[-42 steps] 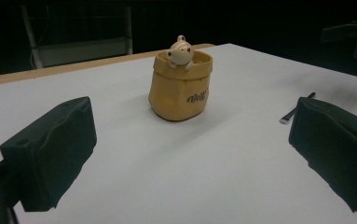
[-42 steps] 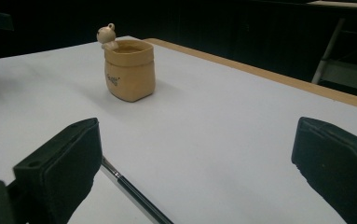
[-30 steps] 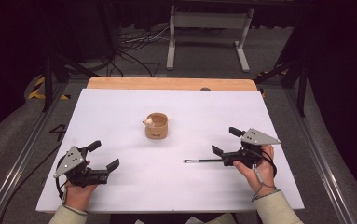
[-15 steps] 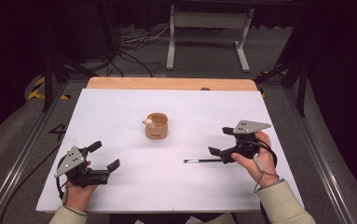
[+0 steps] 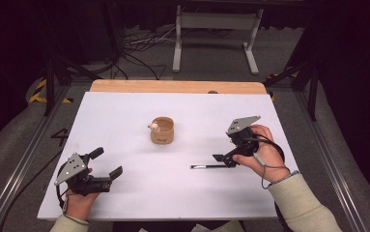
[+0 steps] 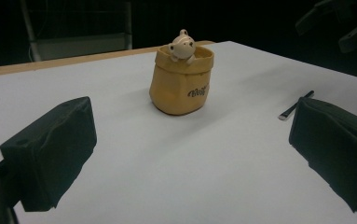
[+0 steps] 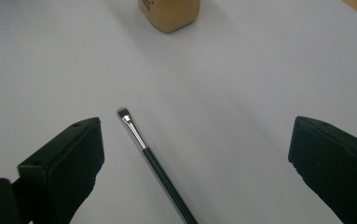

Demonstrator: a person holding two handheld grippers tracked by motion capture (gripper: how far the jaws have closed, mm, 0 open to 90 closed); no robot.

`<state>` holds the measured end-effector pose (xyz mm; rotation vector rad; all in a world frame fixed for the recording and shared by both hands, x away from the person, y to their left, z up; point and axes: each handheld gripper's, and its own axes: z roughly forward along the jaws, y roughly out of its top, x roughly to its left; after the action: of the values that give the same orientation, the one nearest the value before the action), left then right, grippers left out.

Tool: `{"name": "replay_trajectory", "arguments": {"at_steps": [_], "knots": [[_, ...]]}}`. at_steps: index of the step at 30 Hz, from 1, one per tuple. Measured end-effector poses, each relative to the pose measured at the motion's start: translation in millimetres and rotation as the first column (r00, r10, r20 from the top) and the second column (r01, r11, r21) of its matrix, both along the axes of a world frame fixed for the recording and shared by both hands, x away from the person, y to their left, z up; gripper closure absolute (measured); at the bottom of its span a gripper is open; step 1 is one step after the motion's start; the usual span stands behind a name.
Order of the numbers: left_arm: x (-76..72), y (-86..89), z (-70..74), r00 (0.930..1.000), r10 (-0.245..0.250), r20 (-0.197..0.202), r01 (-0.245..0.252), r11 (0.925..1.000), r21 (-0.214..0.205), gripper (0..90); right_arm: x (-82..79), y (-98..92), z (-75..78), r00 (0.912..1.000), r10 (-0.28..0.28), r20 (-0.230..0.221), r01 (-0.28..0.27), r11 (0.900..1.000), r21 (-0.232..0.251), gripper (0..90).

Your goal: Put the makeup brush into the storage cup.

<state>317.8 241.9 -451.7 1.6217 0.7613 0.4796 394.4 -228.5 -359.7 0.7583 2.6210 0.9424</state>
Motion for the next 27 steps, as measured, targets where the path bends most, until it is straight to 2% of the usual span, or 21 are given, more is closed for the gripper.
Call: {"name": "replay_trajectory", "arguments": {"at_steps": [4, 8, 12, 23, 27], "knots": [[0.9, -0.2, 0.0, 1.0, -0.005, -0.002, 0.005, 1.0, 0.001, 1.5, 4.4, 3.8, 4.6, 0.9998, 0.014, -0.016, -0.015, 0.9956, -0.093, 4.1], [1.4, -0.4, 0.5, 1.0, -0.007, 0.004, 0.007, 1.0, 0.002, 1.6, 7.3, 7.6, 8.5, 0.9998, 0.016, -0.012, -0.018, 0.9895, -0.144, 3.8], [1.8, -1.9, 0.5, 1.0, -0.003, 0.006, 0.003, 1.0, -0.004, 1.5, 10.9, 11.3, 9.1, 0.9988, 0.018, -0.045, -0.027, 0.9803, -0.196, 4.1], [3.9, -3.1, 0.4, 0.9999, -0.012, 0.001, 0.012, 0.9999, -0.011, 1.8, 23.4, 17.2, 16.8, 0.9939, 0.015, -0.109, -0.042, 0.9696, -0.241, 4.8], [3.6, -2.5, 0.6, 0.9999, -0.014, -0.001, 0.014, 0.9998, -0.012, 1.8, 29.8, 20.5, 16.5, 0.9895, 0.011, -0.144, -0.051, 0.9604, -0.274, 4.9]]}}
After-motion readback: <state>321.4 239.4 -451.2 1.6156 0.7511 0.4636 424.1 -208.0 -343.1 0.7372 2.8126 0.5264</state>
